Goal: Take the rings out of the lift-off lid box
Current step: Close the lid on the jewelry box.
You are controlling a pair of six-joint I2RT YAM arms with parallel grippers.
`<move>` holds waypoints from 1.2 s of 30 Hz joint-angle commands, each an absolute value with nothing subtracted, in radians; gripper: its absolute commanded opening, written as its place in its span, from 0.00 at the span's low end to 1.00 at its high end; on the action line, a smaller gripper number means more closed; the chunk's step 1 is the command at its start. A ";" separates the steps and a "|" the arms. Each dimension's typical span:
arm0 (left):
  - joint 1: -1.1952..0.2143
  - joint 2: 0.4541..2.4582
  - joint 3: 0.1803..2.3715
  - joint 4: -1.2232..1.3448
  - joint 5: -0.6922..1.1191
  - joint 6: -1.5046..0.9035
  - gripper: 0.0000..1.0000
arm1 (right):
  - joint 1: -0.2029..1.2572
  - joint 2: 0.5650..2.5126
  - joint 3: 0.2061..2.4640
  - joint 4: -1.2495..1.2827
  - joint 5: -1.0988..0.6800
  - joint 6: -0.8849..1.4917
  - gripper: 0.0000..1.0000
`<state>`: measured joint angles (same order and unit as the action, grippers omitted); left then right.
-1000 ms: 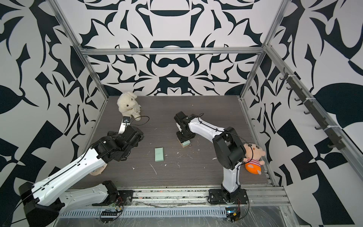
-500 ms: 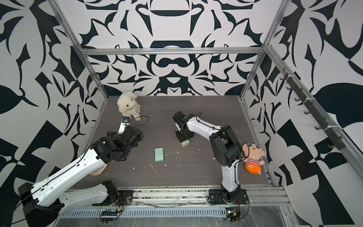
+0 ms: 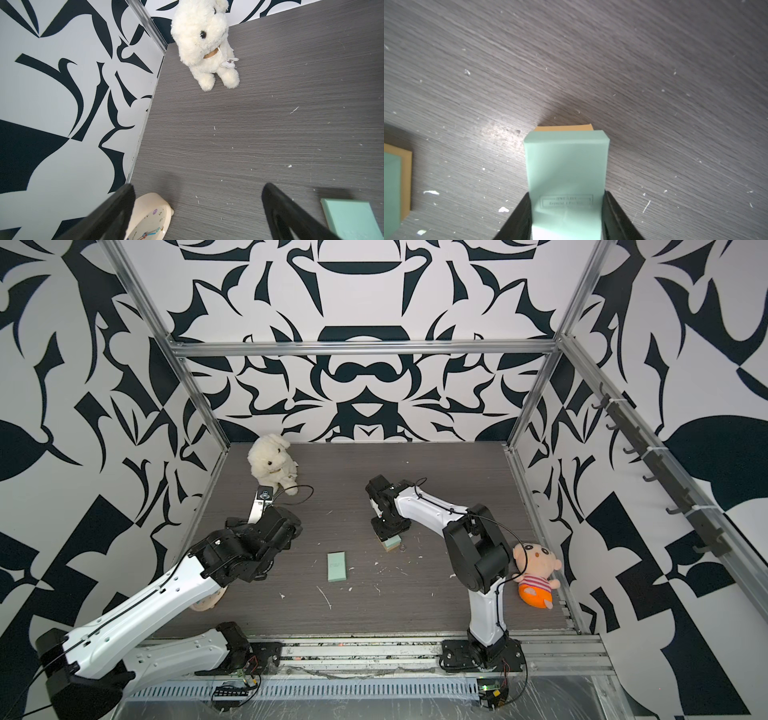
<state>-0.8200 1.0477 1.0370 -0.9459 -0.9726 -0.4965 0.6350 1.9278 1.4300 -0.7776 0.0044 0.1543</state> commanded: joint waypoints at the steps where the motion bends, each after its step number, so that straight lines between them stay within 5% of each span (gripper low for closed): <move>1: -0.818 1.032 1.017 -0.940 -0.987 -0.488 1.00 | 0.648 1.904 1.455 -0.805 0.018 0.150 0.45; 36: -0.818 1.022 1.011 -0.936 -0.991 -0.483 1.00 | 0.663 1.912 1.424 -0.793 0.025 0.163 0.46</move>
